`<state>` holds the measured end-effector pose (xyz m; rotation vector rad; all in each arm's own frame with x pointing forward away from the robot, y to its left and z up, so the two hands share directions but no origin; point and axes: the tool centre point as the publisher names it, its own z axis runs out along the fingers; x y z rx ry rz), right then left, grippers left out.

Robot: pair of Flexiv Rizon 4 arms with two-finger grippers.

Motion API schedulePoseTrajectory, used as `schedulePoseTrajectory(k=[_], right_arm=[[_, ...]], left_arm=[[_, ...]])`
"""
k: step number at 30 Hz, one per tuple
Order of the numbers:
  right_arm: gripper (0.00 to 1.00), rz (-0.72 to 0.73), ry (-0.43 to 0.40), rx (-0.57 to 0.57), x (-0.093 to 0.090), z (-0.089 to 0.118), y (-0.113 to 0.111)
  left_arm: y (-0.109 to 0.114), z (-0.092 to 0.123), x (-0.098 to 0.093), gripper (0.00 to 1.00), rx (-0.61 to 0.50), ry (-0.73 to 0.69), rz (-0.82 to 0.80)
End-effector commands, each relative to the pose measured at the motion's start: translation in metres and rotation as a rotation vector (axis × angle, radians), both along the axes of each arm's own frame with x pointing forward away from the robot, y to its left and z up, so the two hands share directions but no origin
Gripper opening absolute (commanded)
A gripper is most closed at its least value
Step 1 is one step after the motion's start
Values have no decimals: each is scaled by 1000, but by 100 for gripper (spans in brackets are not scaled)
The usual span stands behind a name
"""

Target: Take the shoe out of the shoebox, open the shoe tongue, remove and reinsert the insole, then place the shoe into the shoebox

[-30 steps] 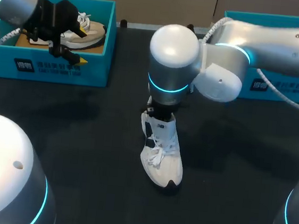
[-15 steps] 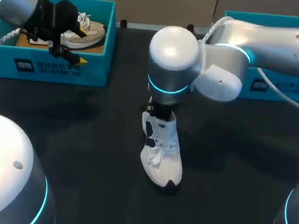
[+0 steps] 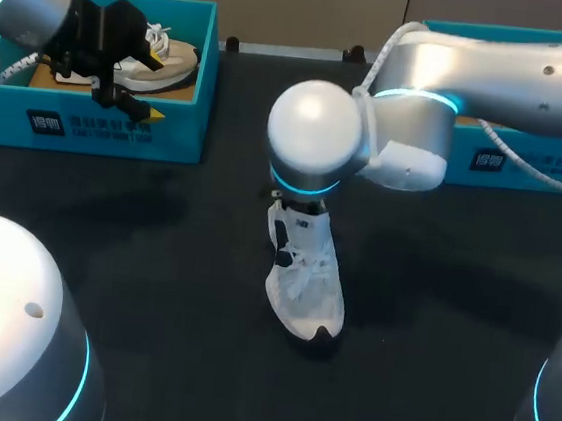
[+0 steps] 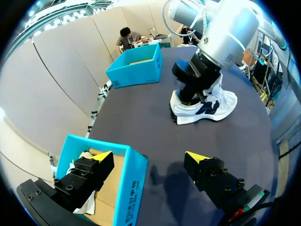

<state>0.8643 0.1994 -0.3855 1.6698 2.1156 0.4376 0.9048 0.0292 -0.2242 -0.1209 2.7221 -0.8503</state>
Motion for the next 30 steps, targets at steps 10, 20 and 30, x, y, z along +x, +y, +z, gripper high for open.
schedulePoseTrajectory(k=[10, 20, 30], right_arm=[[0, -1, 129, 36, -6, -46, 7], [0, 8, 278, 15, -35, -51, -4], [0, -9, 395, 35, -66, -63, -12]], left_arm=[[0, 0, -1, 100, 4, 0, 2], [0, 0, -1, 100, 4, 0, 2], [0, 0, -1, 100, 4, 0, 2]])
